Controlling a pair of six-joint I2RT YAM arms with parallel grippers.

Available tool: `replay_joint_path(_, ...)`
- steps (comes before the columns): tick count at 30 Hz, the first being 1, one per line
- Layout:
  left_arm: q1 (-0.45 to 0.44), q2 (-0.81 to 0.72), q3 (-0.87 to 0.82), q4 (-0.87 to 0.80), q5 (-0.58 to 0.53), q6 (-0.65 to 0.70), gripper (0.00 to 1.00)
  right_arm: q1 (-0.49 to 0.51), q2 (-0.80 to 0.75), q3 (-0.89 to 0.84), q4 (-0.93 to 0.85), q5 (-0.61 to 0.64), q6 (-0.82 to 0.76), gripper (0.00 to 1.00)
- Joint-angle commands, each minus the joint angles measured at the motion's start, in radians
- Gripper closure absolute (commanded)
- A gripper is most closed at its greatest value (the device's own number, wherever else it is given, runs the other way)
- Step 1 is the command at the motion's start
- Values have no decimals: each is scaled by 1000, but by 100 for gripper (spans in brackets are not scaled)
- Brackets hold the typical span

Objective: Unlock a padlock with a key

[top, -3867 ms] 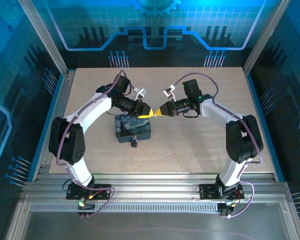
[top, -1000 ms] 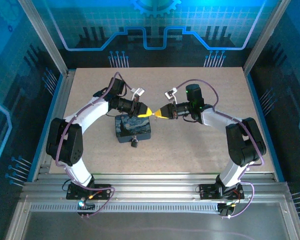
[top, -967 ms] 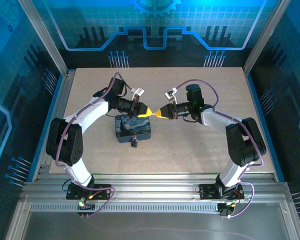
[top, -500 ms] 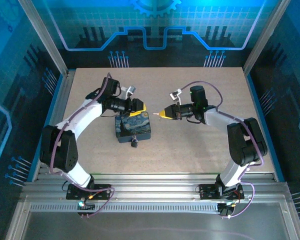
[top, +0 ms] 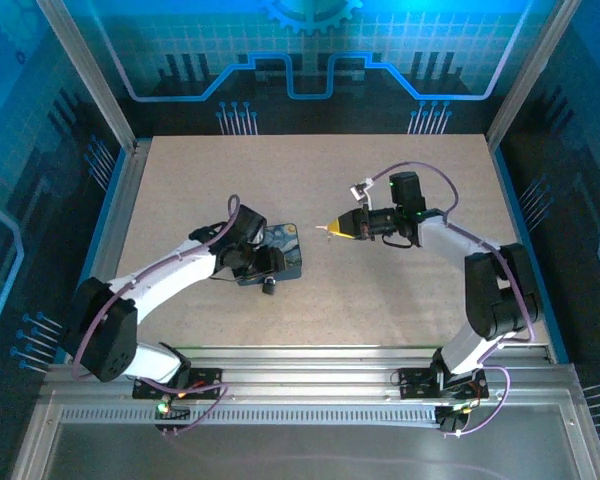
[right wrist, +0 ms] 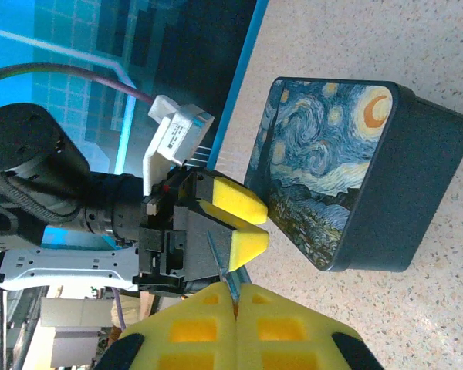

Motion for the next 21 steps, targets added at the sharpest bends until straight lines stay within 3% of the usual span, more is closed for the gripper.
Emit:
replay_joint_path(1,-48,28,-64,24,-164,-27,41,-9,-52,9,-65,6,-40,100)
replay_joint_path(10,-136,95,-40,21,-247,-14,41,-9,-98,-10,-83,24,-40,100)
replay_joint_path(21,-82,276,140,4,-250,72,39,-8,-99,-23,-108,32,-51,100)
